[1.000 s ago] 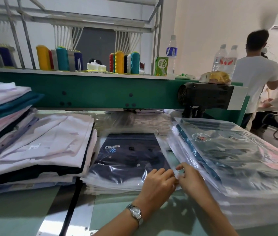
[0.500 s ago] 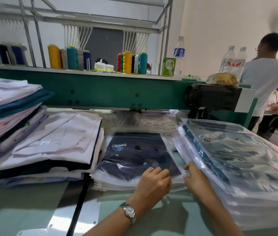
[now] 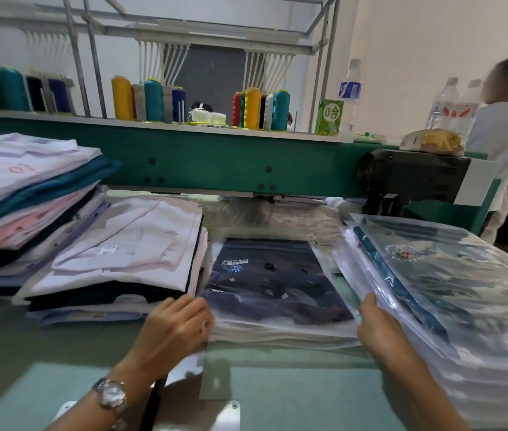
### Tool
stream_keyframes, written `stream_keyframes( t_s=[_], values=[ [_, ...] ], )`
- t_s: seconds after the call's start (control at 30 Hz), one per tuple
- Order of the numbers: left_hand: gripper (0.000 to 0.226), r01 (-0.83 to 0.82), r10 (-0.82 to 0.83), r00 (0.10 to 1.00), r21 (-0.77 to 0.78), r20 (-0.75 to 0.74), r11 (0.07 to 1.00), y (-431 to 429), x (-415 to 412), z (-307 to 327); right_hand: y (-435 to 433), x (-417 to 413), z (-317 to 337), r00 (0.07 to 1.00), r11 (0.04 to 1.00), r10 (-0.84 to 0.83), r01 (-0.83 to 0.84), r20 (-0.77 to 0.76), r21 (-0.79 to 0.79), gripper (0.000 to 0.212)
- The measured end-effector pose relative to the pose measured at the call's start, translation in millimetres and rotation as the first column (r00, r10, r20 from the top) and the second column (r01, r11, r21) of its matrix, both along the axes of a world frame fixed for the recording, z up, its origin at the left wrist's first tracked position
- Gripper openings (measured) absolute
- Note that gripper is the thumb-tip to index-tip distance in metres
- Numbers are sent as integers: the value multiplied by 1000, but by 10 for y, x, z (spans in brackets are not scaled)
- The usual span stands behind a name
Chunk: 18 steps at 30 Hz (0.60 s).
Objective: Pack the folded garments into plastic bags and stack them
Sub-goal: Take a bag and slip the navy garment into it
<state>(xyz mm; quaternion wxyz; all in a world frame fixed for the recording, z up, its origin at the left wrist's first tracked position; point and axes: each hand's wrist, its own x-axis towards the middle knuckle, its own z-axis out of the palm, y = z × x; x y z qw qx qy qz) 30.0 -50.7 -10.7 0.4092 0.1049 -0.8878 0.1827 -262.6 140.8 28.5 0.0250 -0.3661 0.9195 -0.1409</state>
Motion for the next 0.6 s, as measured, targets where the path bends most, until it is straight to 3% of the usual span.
stream_keyframes(
  t_s=[0.27,0.37,0.5,0.6],
  values=[
    [8,16,-16,1000,37,-18,999,-183,370,-72,-15,13,-86,993,1000,-5,8,-121,28,42],
    [9,33,-35,999,121,17,992,-138,337,-47,-8,59,-78,977,994,-16,39,-214,104,30],
    [26,49,-67,996,261,60,964,-33,98,114,-59,167,11,942,989,-41,86,-334,123,22],
    [31,-97,41,983,315,178,944,-42,-280,247,-251,188,121,927,995,-44,75,-373,70,22]
  ],
)
